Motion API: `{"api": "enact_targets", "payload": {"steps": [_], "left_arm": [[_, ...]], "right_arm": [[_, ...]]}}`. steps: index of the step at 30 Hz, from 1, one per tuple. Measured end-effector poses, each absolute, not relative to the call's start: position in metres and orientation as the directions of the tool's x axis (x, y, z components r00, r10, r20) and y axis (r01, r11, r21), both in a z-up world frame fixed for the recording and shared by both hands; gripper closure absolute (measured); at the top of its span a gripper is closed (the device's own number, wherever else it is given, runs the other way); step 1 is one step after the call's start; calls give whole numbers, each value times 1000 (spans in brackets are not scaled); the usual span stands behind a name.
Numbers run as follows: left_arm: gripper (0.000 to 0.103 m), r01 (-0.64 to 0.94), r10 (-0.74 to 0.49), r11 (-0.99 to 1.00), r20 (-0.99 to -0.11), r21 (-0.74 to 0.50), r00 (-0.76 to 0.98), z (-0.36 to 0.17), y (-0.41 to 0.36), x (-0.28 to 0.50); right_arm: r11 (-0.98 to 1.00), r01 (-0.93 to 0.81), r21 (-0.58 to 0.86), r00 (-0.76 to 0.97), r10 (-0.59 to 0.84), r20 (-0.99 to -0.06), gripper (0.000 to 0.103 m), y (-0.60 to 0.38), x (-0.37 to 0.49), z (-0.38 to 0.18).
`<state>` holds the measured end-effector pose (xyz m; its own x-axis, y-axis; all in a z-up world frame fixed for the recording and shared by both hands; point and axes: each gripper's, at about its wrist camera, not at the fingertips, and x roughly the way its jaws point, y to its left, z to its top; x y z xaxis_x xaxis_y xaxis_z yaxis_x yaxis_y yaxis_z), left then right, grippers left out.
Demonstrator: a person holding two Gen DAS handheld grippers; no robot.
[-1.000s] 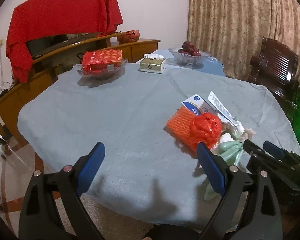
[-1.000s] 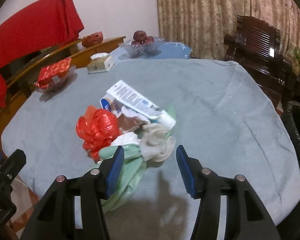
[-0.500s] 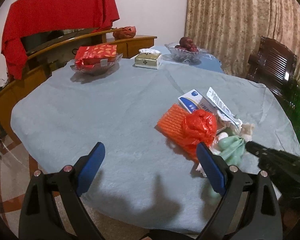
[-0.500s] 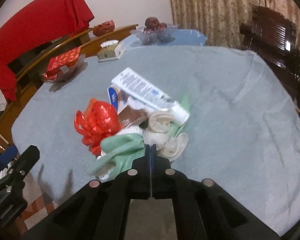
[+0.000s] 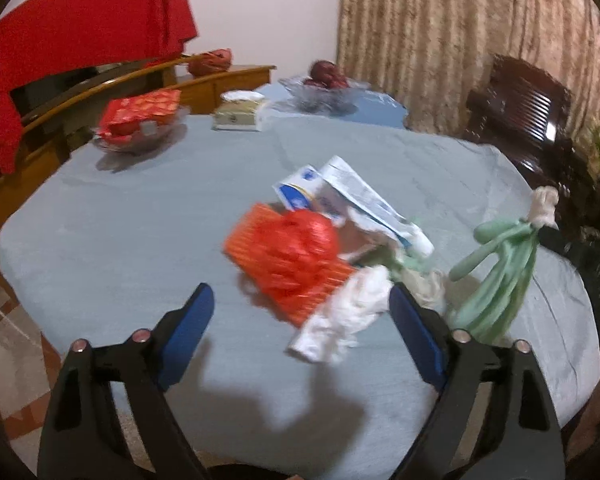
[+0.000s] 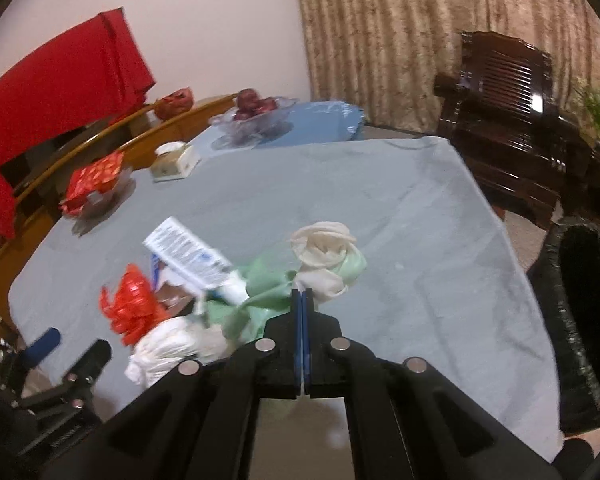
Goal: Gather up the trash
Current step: 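Grasp the green glove with the right gripper while the left grasps the white tissue, then carry the glove and tissue over the black bin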
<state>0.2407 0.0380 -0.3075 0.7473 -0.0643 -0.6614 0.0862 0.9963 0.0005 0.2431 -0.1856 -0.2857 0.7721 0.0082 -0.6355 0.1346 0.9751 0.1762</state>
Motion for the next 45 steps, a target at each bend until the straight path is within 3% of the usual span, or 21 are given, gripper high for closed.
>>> {"api": "enact_targets", "payload": {"steps": [3, 10, 14, 17, 30, 45], "left_arm": [[31, 102, -74, 995, -693, 0, 717, -323, 26, 250], [35, 101, -65, 995, -749, 2, 659, -352, 21, 267], [70, 122, -101, 992, -778, -31, 620, -359, 21, 276], [79, 122, -98, 992, -761, -25, 641, -352, 20, 271], [79, 64, -86, 996, -608, -57, 789, -255, 8, 214], [79, 163, -175, 984, -563, -72, 808, -200, -77, 183]], "right_arm": [[973, 155, 171, 770, -10, -638, 102, -204, 241, -290], [969, 170, 177, 760, -14, -650, 102, -221, 239, -302], [971, 162, 176, 761, -9, -649, 102, -218, 239, -302], [975, 146, 166, 770, -7, -638, 102, -214, 236, -296], [982, 116, 149, 835, -16, -550, 102, -215, 207, -246], [957, 244, 159, 877, -147, -458, 102, -286, 146, -191]]}}
